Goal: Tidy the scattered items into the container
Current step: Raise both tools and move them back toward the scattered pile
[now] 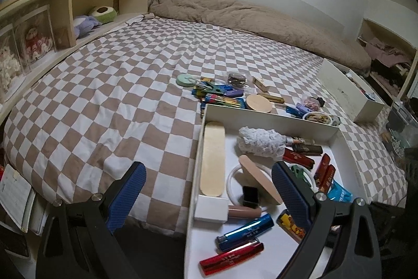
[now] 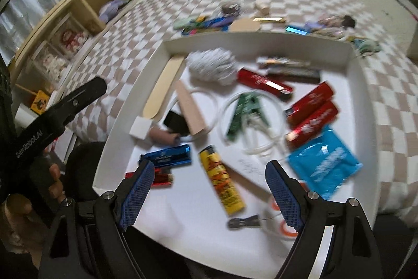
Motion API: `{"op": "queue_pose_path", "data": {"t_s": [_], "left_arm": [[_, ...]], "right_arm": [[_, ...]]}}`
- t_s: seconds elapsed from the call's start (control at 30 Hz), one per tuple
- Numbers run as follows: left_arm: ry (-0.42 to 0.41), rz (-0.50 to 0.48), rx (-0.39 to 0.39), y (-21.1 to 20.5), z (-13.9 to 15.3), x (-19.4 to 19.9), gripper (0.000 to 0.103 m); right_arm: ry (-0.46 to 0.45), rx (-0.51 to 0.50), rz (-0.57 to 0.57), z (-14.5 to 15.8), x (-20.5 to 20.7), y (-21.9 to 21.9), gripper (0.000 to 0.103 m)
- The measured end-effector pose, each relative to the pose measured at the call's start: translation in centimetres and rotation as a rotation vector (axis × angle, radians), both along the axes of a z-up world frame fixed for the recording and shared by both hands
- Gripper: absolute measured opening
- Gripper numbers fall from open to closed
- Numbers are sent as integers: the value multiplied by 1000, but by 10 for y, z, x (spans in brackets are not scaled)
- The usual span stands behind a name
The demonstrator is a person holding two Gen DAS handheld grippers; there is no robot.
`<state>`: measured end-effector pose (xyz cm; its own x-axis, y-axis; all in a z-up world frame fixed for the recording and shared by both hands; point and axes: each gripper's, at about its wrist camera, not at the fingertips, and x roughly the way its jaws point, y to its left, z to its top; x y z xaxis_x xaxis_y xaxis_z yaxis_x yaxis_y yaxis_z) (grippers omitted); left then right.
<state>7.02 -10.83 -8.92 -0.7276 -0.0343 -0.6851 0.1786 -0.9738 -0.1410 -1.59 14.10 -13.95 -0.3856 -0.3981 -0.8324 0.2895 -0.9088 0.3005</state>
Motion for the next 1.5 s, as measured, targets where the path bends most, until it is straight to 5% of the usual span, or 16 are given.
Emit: {"op": "queue_pose_path", "data": {"t_s": [0.5, 0.73, 1.5], "left_arm": [[-3, -50, -61, 36, 7, 4, 98], [1, -59, -71, 45, 7, 7, 103], [-16, -113, -94, 60, 6, 11, 103]], "right_arm": [[178, 70, -92, 13, 13, 44, 94], [222, 75, -134, 16, 17, 56, 103], [311, 90, -242, 27, 21, 78, 103]]}}
